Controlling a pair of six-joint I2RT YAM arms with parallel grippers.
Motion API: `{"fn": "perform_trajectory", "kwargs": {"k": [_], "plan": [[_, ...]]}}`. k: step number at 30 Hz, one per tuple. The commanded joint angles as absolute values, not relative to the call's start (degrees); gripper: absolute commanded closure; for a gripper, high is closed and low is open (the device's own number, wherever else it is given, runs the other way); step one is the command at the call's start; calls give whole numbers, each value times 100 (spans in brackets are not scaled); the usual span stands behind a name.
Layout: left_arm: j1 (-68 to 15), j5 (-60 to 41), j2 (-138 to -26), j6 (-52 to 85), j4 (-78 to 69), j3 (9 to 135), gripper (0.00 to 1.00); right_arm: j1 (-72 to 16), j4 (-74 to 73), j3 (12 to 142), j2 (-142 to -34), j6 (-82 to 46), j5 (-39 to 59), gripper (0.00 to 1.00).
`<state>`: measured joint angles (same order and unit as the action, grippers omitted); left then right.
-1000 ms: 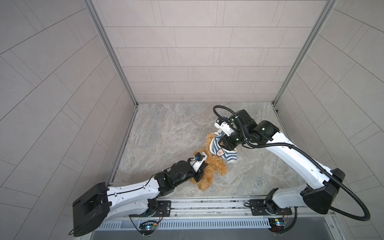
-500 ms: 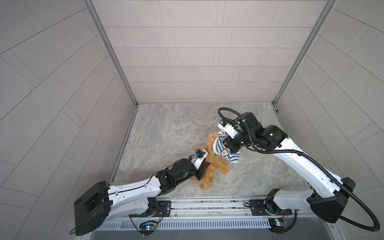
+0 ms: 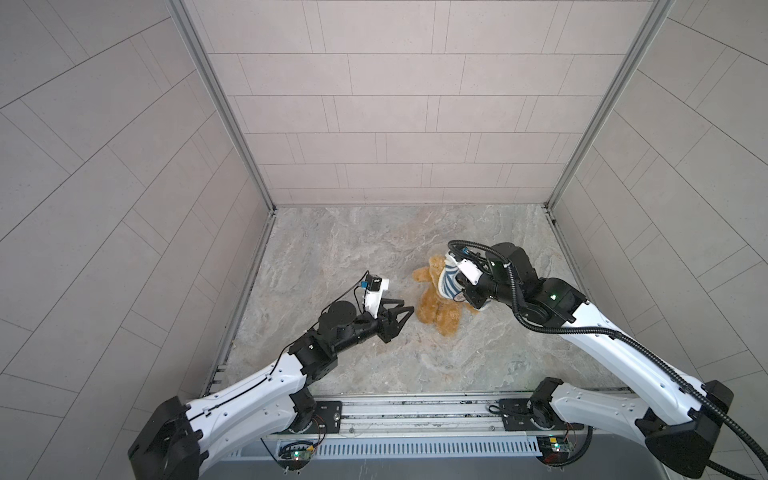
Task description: Dress the teddy bear
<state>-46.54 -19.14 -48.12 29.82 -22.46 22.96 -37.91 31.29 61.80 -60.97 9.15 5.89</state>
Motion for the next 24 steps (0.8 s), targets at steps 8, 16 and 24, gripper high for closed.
{"fn": "perform_trajectory", "kwargs": {"k": [8, 16, 24], "plan": [[-4640, -2734, -5211, 3834, -2511, 3180, 76, -4394, 2205, 5912, -5984, 1616, 323, 100], [-4639, -2518, -5804, 3572, -2085, 3717, 78, -4588, 2142, 5863, -6056, 1690, 419, 100], [-4639, -2335, -6059, 3464, -2000, 3871, 82, -4632, 2171, 5778, -5976, 1710, 470, 100]]}}
